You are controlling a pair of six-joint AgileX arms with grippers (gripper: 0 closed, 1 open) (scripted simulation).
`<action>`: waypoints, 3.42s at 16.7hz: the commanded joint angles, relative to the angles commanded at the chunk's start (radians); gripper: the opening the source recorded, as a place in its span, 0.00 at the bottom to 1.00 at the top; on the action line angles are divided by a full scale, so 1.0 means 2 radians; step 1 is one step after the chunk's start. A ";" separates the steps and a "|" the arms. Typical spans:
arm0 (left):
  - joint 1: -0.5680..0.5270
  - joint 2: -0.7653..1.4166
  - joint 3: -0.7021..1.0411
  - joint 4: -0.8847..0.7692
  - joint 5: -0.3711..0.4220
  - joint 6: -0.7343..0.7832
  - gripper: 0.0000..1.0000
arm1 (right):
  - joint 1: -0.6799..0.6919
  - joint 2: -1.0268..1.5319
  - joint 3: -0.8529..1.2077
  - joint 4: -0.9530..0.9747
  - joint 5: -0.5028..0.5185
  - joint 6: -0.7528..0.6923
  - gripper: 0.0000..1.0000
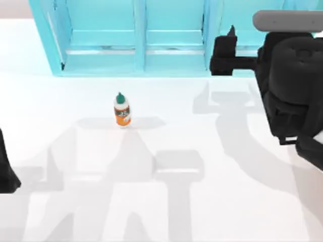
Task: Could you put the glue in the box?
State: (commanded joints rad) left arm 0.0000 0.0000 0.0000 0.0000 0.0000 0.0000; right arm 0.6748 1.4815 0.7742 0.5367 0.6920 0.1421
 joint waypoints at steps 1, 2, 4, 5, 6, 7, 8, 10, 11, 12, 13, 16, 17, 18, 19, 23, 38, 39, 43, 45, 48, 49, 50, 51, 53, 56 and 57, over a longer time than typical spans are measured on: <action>0.000 0.000 0.000 0.000 0.000 0.000 1.00 | 0.024 0.052 0.027 0.019 0.024 0.005 1.00; 0.000 0.000 0.000 0.000 0.000 0.000 1.00 | 0.047 0.102 0.054 0.038 0.048 0.010 1.00; 0.000 0.000 0.000 0.000 0.000 0.000 1.00 | 0.092 0.200 0.105 0.073 0.094 0.019 1.00; 0.000 0.000 0.000 0.000 0.000 0.000 1.00 | 0.113 0.246 0.130 0.090 0.115 0.024 1.00; 0.000 0.000 0.000 0.000 0.000 0.000 1.00 | 0.133 0.290 0.153 0.106 0.136 0.028 1.00; 0.000 0.000 0.000 0.000 0.000 0.000 1.00 | 0.152 0.331 0.175 0.122 0.155 0.032 1.00; 0.000 0.000 0.000 0.000 0.000 0.000 1.00 | 0.170 0.370 0.195 0.136 0.173 0.036 1.00; 0.000 0.000 0.000 0.000 0.000 0.000 1.00 | 0.200 0.436 0.230 0.160 0.204 0.043 1.00; 0.000 0.000 0.000 0.000 0.000 0.000 1.00 | 0.213 0.464 0.245 0.170 0.217 0.045 1.00; 0.000 0.000 0.000 0.000 0.000 0.000 1.00 | 0.224 0.488 0.257 0.179 0.228 0.048 1.00; 0.000 0.000 0.000 0.000 0.000 0.000 1.00 | 0.233 0.507 0.267 0.186 0.237 0.050 1.00; 0.000 0.000 0.000 0.000 0.000 0.000 1.00 | 0.244 0.532 0.281 0.195 0.249 0.052 1.00; 0.000 0.000 0.000 0.000 0.000 0.000 1.00 | 0.244 0.532 0.281 0.195 0.249 0.052 1.00; 0.000 0.000 0.000 0.000 0.000 0.000 1.00 | 0.244 0.532 0.281 0.195 0.249 0.052 1.00; 0.000 0.000 0.000 0.000 0.000 0.000 1.00 | 0.244 0.532 0.281 0.195 0.249 0.052 1.00; 0.000 0.000 0.000 0.000 0.000 0.000 1.00 | 0.238 0.535 0.286 0.193 0.243 0.049 1.00; 0.000 0.000 0.000 0.000 0.000 0.000 1.00 | 0.150 0.608 0.418 0.178 0.158 0.003 0.92; 0.000 0.000 0.000 0.000 0.000 0.000 1.00 | 0.150 0.608 0.418 0.178 0.158 0.003 0.85; 0.000 0.000 0.000 0.000 0.000 0.000 1.00 | 0.150 0.608 0.418 0.178 0.158 0.003 0.55; 0.000 0.000 0.000 0.000 0.000 0.000 1.00 | 0.150 0.608 0.418 0.178 0.158 0.003 0.40; 0.000 0.000 0.000 0.000 0.000 0.000 1.00 | 0.150 0.608 0.418 0.178 0.158 0.003 0.17; 0.000 0.000 0.000 0.000 0.000 0.000 1.00 | 0.150 0.608 0.418 0.178 0.158 0.003 0.10; 0.000 0.000 0.000 0.000 0.000 0.000 1.00 | 0.150 0.608 0.418 0.178 0.158 0.003 0.02; 0.000 0.000 0.000 0.000 0.000 0.000 1.00 | 0.150 0.608 0.418 0.178 0.158 0.003 0.00; 0.000 0.000 0.000 0.000 0.000 0.000 1.00 | 0.150 0.608 0.418 0.178 0.158 0.003 0.00; 0.000 0.000 0.000 0.000 0.000 0.000 1.00 | 0.150 0.608 0.418 0.178 0.158 0.003 0.00; 0.000 0.000 0.000 0.000 0.000 0.000 1.00 | 0.150 0.608 0.418 0.178 0.158 0.003 0.00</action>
State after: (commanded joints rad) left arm 0.0000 0.0000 0.0000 0.0000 0.0000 0.0000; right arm 0.9753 2.6975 1.6109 0.8925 1.0089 0.1474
